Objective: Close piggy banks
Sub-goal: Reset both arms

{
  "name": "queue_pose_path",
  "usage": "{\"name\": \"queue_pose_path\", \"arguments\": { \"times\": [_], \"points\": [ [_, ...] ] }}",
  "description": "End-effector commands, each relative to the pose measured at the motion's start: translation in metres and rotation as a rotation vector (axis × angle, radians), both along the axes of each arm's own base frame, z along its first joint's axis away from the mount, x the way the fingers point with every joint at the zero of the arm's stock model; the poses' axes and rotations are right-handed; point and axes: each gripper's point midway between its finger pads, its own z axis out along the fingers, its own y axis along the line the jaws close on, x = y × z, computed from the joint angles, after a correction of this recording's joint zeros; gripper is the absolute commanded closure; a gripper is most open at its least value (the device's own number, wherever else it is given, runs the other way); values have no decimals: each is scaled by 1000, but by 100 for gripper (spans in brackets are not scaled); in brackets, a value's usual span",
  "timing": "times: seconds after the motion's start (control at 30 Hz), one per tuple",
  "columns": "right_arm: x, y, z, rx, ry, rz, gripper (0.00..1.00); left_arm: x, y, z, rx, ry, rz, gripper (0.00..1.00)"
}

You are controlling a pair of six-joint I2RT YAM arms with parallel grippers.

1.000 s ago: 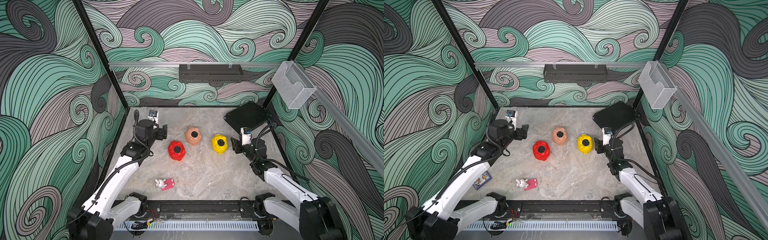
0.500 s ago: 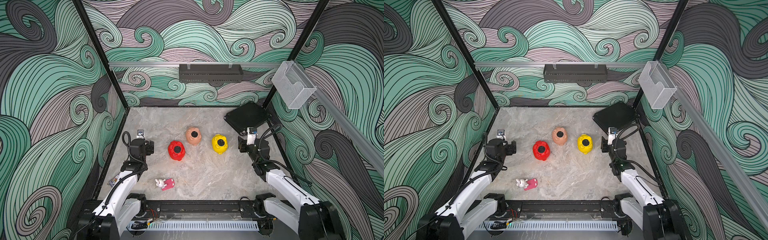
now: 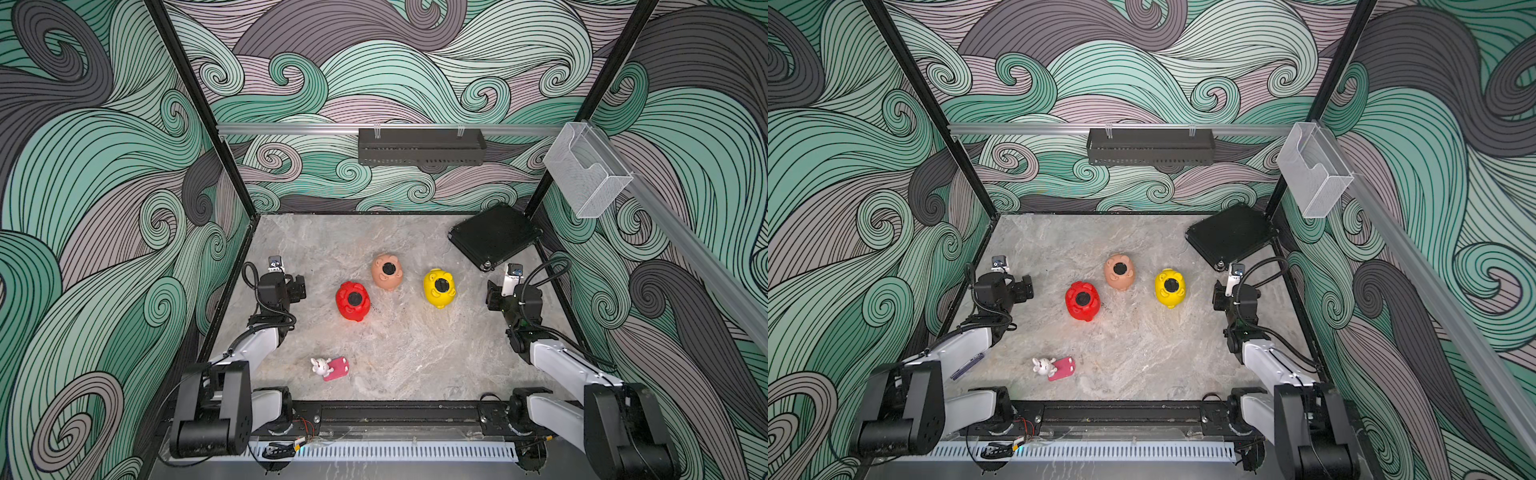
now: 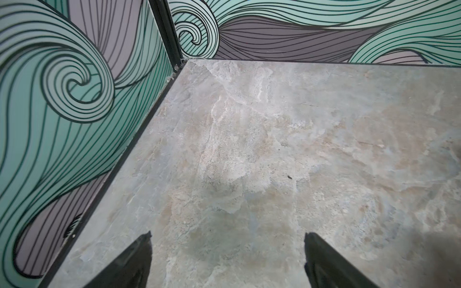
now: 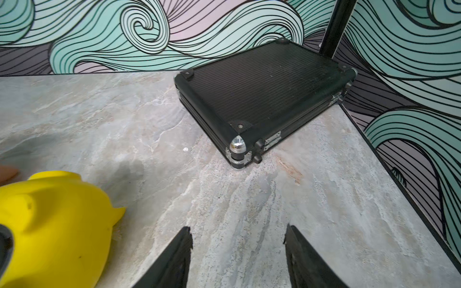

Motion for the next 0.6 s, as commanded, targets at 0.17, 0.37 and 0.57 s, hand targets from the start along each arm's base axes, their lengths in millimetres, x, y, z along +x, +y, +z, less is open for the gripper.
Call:
{"name": "queue_pose_path", "arguments": {
  "times": [0.17, 0.37, 0.57],
  "points": [
    [29, -22, 6, 57, -79, -52, 40, 16, -2, 8, -54, -78, -24, 8],
    [36, -12, -6, 88, -131, 12, 41, 22, -3, 1, -103, -168, -16, 5],
    [47, -4, -18, 85, -113, 59, 40, 35, -23, -25, -99, -63, -135, 6]
  ]
}}
